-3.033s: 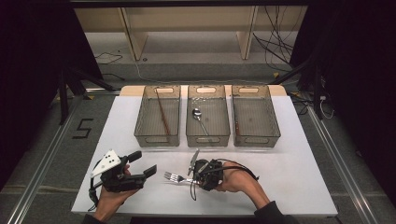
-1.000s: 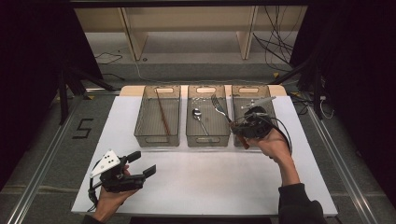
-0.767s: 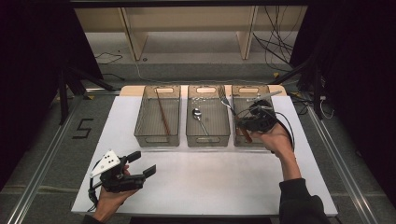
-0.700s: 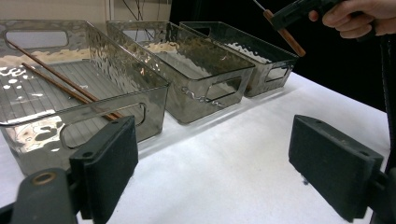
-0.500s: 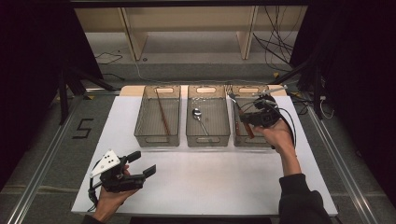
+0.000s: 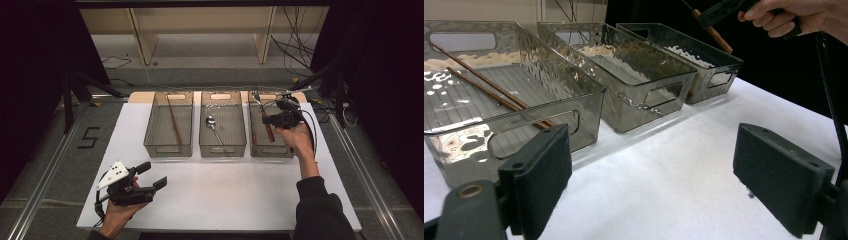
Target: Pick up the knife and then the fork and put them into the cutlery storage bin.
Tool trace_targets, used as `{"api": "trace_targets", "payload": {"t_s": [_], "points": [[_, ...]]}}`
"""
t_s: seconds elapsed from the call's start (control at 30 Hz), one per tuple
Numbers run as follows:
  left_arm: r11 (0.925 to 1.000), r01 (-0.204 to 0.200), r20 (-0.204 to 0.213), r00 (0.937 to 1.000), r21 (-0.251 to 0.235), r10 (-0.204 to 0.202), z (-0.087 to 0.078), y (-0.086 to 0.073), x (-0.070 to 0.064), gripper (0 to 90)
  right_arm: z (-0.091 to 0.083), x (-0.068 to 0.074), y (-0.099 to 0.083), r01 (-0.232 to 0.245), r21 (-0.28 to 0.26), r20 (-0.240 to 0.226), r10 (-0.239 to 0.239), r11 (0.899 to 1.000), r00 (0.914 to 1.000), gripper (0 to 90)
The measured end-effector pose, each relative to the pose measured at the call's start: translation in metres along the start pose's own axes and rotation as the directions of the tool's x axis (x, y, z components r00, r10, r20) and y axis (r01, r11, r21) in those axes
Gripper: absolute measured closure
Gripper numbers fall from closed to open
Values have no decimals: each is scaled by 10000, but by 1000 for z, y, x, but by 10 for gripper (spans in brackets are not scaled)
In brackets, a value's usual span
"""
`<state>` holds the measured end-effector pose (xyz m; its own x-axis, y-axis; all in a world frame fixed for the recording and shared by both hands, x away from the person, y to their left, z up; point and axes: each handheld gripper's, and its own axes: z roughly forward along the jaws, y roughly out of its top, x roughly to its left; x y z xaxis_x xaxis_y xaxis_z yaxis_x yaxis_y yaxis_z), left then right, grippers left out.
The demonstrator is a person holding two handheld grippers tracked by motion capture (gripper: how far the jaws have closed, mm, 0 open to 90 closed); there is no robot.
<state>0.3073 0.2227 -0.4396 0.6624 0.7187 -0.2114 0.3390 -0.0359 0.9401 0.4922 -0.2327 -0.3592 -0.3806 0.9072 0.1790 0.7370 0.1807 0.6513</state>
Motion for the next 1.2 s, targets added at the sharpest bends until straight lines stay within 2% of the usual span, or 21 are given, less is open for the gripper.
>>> {"api": "trace_targets", "payload": {"t_s": [0.3,0.53,0.87,1.2], "points": [[10000,10,3,10000,-15,-10,0,0,0,152,12,-6,3,-645,34,360,644,9979,9973,771],[10000,-6,2,10000,-19,6,0,0,0,152,20,-10,2,-975,171,559,964,9951,9938,771],[10000,-15,8,10000,-11,16,0,0,0,152,32,-11,0,-1232,327,725,1206,9918,9901,770],[10000,-36,5,10000,0,36,0,0,0,152,42,-16,-9,-1582,472,741,1544,9863,9852,769]]}}
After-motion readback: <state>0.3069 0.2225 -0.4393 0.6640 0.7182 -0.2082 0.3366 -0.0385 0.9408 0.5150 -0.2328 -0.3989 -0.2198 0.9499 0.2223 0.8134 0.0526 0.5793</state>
